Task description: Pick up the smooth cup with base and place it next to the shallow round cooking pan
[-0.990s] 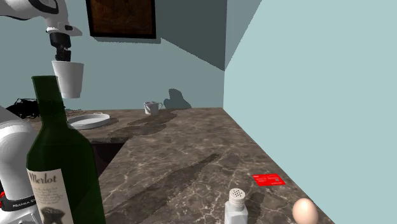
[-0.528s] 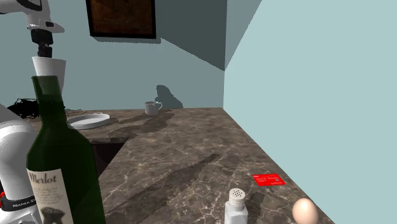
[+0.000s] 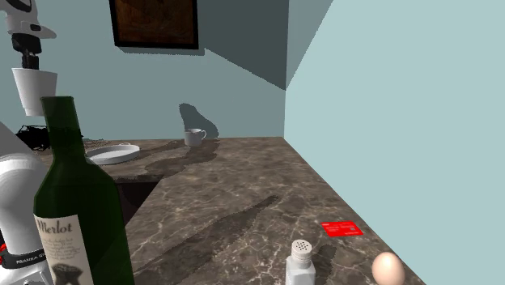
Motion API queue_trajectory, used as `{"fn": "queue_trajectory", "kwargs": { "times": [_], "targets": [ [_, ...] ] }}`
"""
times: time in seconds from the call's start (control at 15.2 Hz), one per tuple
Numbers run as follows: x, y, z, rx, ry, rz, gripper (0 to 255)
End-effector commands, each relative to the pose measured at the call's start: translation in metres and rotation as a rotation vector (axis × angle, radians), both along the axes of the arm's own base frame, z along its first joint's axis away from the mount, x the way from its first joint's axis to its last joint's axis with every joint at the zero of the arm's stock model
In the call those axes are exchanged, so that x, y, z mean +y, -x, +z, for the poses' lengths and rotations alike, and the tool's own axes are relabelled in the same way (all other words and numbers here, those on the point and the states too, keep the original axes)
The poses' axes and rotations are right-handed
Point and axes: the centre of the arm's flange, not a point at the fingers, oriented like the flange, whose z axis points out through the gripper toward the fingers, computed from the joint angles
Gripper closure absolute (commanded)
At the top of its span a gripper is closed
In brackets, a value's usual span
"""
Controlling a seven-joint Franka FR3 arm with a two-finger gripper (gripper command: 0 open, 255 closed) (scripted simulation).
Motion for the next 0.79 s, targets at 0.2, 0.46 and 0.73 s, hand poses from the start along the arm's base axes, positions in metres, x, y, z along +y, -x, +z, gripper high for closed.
{"fn": "queue_trajectory", "kwargs": {
  "times": [0.2, 0.46, 0.73],
  "targets": [
    [0.016, 0.022, -0.012, 0.000, -0.001, -0.003, 255],
    [0.016, 0.022, -0.033, 0.000, -0.001, -0.003, 255],
    [0.016, 0.022, -0.054, 0.000, -0.001, -0.003, 255]
  ]
}}
